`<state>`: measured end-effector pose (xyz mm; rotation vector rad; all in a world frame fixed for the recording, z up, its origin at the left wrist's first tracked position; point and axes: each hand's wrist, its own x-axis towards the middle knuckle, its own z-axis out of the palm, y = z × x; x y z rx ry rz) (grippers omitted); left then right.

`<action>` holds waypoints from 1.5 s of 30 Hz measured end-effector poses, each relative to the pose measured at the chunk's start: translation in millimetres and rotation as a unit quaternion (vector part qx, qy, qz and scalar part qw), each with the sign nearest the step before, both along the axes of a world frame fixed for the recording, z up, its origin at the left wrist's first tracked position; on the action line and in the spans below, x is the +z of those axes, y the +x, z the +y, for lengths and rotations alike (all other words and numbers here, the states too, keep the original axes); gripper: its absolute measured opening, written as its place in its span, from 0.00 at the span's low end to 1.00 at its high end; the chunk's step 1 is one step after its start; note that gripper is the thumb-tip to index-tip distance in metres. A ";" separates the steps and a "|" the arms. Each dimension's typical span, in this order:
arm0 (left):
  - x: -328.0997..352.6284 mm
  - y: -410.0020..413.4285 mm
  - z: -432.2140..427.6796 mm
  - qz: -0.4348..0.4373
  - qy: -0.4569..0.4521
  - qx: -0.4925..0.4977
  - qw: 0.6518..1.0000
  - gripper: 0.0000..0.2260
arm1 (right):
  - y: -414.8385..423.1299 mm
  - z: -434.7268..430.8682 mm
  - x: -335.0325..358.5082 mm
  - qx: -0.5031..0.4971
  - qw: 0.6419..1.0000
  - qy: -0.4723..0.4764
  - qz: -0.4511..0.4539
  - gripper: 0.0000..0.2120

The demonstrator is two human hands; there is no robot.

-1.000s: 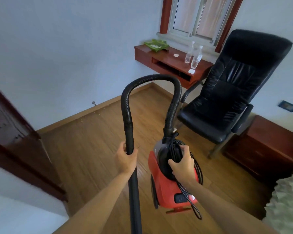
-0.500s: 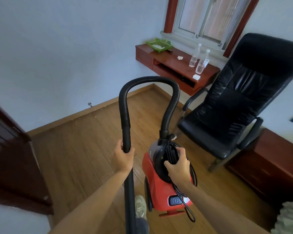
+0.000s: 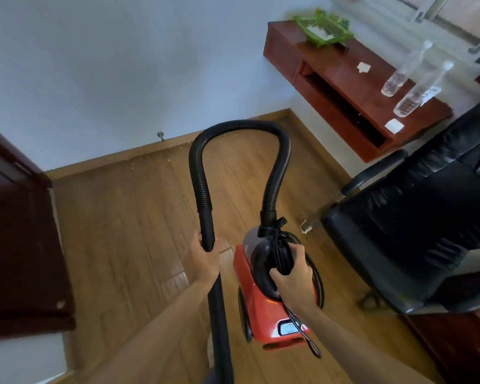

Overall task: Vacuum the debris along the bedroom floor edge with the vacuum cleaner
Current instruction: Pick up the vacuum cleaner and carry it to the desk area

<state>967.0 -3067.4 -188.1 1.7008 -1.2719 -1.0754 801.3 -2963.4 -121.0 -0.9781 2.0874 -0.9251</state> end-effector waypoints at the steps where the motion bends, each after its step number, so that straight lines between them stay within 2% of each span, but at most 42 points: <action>1: -9.1 -1.1 -10.2 0.001 0.008 0.009 1.000 0.11 | -4.6 -12.2 -6.7 0.008 1.000 0.000 0.002 0.24; 13: -108.8 -31.1 -93.0 -0.026 0.098 0.057 0.993 0.15 | -50.9 -137.5 -110.2 0.059 0.998 0.024 -0.017 0.25; 24: -195.5 -72.8 -118.6 -0.054 0.144 0.135 0.979 0.15 | -102.2 -214.2 -229.3 0.149 0.986 0.065 -0.028 0.24; 31: -294.0 -102.8 -143.7 -0.048 0.188 0.191 0.962 0.14 | -129.8 -253.4 -331.0 0.186 0.979 0.081 -0.020 0.27; 40: -405.4 -107.4 -163.5 -0.055 0.212 0.195 0.956 0.24 | -140.4 -281.2 -458.8 0.201 0.976 0.078 -0.004 0.26; 45: -457.6 -94.2 -165.1 -0.069 0.240 0.203 0.947 0.25 | -136.8 -290.6 -508.8 0.194 0.978 0.077 -0.014 0.27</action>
